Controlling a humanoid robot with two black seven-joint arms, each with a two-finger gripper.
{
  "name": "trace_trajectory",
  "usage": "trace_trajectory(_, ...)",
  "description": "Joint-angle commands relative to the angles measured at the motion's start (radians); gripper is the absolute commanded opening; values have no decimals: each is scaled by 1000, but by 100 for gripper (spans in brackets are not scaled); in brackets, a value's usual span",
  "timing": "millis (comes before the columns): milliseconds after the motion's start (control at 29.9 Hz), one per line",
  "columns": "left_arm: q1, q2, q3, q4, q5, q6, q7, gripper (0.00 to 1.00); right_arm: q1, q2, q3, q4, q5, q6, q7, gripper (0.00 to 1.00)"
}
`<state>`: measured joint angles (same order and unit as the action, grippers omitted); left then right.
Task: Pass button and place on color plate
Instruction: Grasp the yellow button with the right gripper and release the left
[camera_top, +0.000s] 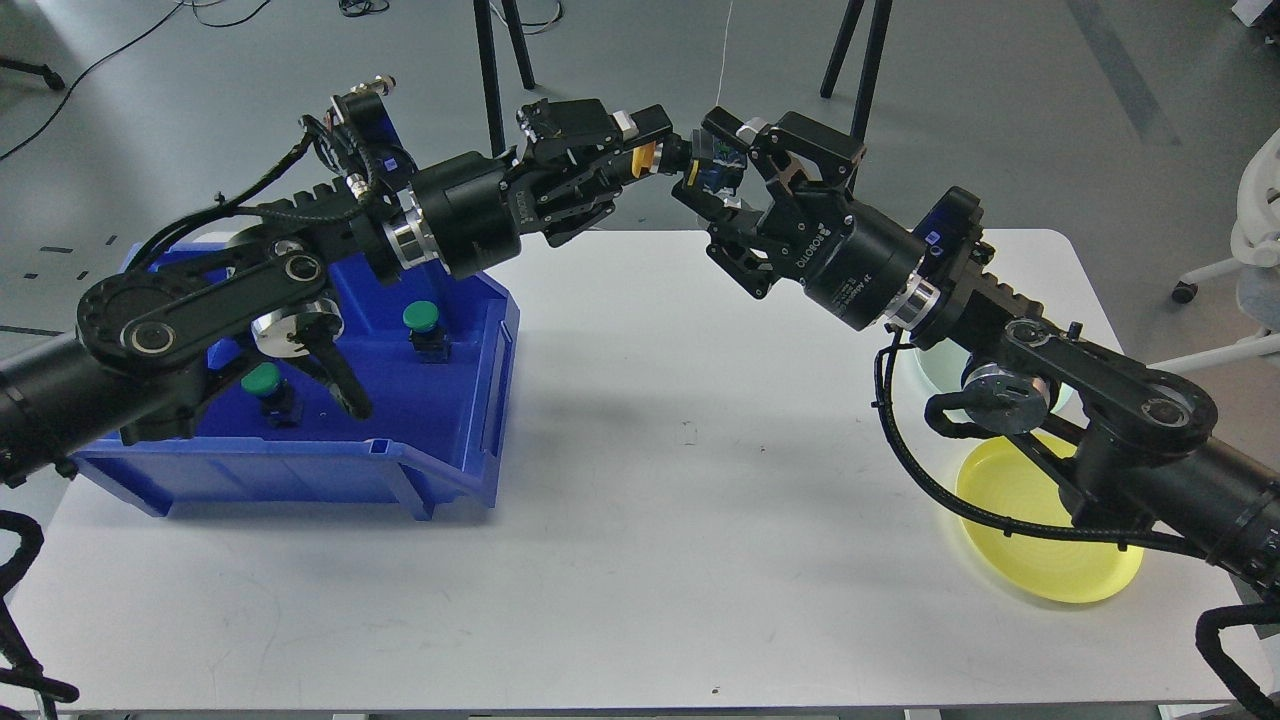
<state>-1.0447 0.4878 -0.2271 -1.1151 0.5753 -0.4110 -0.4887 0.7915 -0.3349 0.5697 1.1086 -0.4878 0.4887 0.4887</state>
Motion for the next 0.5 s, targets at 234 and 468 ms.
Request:
trace_trajectory(234,3,2,0,0,0,-3,0,19,0,-1,1,2,0,0,0,25)
trace_trajectory(468,11,0,0,-2,1,-3,0,19,-1,-3,3,5,0,0,0,16)
